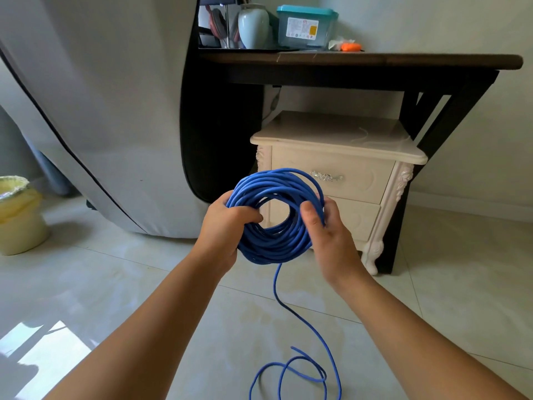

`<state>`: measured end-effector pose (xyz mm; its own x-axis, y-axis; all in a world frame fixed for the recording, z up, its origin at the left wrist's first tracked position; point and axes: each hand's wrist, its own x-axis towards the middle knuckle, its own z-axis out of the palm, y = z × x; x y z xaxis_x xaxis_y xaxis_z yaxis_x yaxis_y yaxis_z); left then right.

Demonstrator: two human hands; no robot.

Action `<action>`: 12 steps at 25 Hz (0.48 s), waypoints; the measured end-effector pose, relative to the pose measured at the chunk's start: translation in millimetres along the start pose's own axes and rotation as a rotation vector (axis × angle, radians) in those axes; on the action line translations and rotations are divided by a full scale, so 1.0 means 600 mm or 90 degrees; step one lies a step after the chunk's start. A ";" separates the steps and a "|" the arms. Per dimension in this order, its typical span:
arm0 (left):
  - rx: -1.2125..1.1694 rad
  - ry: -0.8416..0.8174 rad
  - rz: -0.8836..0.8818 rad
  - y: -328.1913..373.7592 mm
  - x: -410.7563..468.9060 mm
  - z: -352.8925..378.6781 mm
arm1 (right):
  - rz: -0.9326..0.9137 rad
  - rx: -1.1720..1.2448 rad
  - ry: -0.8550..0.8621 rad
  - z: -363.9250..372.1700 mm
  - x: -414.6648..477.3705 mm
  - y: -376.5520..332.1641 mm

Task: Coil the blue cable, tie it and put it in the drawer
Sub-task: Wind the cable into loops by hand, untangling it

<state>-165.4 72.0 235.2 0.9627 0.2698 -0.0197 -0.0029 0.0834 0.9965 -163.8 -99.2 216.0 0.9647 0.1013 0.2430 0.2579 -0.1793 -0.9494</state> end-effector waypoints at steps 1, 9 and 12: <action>-0.017 -0.002 -0.003 0.002 -0.002 -0.002 | -0.006 0.003 0.003 -0.003 0.004 -0.001; -0.138 0.001 -0.070 0.005 -0.005 -0.002 | 0.022 0.039 -0.004 -0.022 0.029 -0.009; -0.200 0.031 -0.096 0.005 -0.002 0.000 | 0.090 0.097 -0.011 -0.012 0.018 -0.015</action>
<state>-166.7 71.8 238.2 0.9448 0.2761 -0.1766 0.0488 0.4144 0.9088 -155.6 -103.5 228.7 0.9893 0.1028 0.1031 0.1079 -0.0424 -0.9933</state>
